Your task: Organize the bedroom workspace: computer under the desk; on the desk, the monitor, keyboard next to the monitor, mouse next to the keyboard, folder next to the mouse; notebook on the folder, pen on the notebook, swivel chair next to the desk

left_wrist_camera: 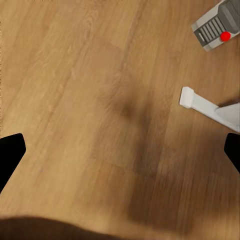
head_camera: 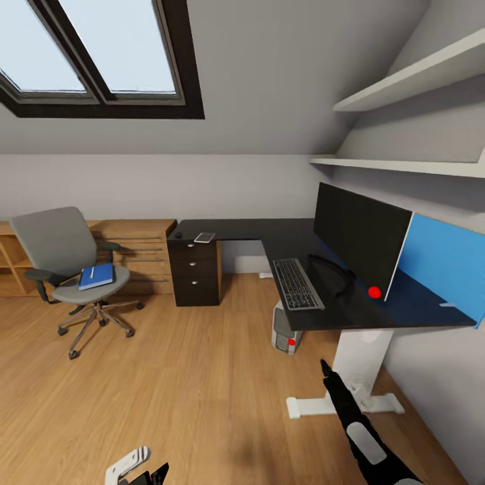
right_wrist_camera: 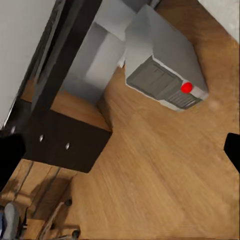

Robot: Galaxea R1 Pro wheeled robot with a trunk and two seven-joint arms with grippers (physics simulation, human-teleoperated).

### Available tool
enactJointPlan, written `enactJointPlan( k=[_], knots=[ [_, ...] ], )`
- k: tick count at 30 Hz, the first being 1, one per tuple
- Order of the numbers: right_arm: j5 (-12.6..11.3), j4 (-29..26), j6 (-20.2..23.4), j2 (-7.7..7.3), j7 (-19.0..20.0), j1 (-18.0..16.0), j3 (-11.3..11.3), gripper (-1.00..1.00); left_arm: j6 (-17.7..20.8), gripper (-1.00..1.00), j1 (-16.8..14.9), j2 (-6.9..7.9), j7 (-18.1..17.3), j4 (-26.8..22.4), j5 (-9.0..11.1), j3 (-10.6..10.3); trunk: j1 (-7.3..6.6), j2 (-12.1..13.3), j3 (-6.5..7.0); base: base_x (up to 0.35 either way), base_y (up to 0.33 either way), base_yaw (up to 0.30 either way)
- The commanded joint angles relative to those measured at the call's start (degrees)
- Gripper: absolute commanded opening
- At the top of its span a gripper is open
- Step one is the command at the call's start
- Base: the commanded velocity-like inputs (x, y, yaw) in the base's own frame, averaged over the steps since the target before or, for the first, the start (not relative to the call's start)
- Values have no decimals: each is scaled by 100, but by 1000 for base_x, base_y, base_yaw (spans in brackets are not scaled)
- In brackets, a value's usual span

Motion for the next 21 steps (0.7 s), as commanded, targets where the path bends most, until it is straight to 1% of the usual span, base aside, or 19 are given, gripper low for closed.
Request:
enactJointPlan(
  k=[1,3,4,5,7,9,10,12,14,15,16,17,18,19,21],
  knots=[
    [270,368,-374,46,50,-5,19,100,9,100,0,5,58,-10,60,-11,-23,39,14,-1,-1,0],
    [902,1007,-1173,111,52,-5,37,100,8,100,0,4,65,-9,56,-11,-67,119,50,0,0,0],
    [1044,1158,-1373,120,51,-5,39,100,8,100,0,4,70,-7,59,-11,-89,159,68,0,0,0],
    [1305,1461,-1742,131,48,-5,45,100,8,100,0,4,79,25,64,-11,-111,199,86,0,0,0],
    [1540,1763,-2068,137,47,-5,49,100,6,100,0,9,86,137,64,-11,-155,279,122,0,0,0],
    [1902,2316,-2530,137,45,-3,48,100,-33,100,0,19,92,511,47,-11,-198,360,158,0,0,0],
    [1960,2415,-2599,132,41,-2,47,100,-66,100,0,21,92,609,44,-11,-220,400,176,0,0,0],
    [2096,2645,-2771,106,38,67,47,100,-324,100,0,28,91,990,38,-11,-264,480,212,0,0,0],
    [2131,2700,-2820,99,39,174,47,100,-510,100,0,32,90,1171,36,-11,-308,560,248,0,0,0],
    [2152,2735,-2853,94,40,312,47,100,-710,100,0,34,90,1344,32,-11,-330,600,266,0,0,0],
    [2160,2748,-2863,92,40,379,47,100,-807,100,0,37,90,1429,20,-11,-352,640,283,0,0,0],
    [2173,2766,-2878,90,40,486,47,100,-983,100,0,41,90,1594,-48,-11,-374,680,301,0,0,0],
    [2186,2778,-2887,90,46,558,50,100,-1125,100,0,43,87,1738,-186,-10,-396,721,319,0,0,0],
    [2190,2782,-2888,91,48,584,51,100,-1183,100,0,42,84,1800,-275,-8,-418,761,337,0,0,0],
    [2201,2796,-2878,96,42,651,54,100,-1339,100,0,40,64,2019,-674,-1,-462,841,373,0,0,0]
  ],
)
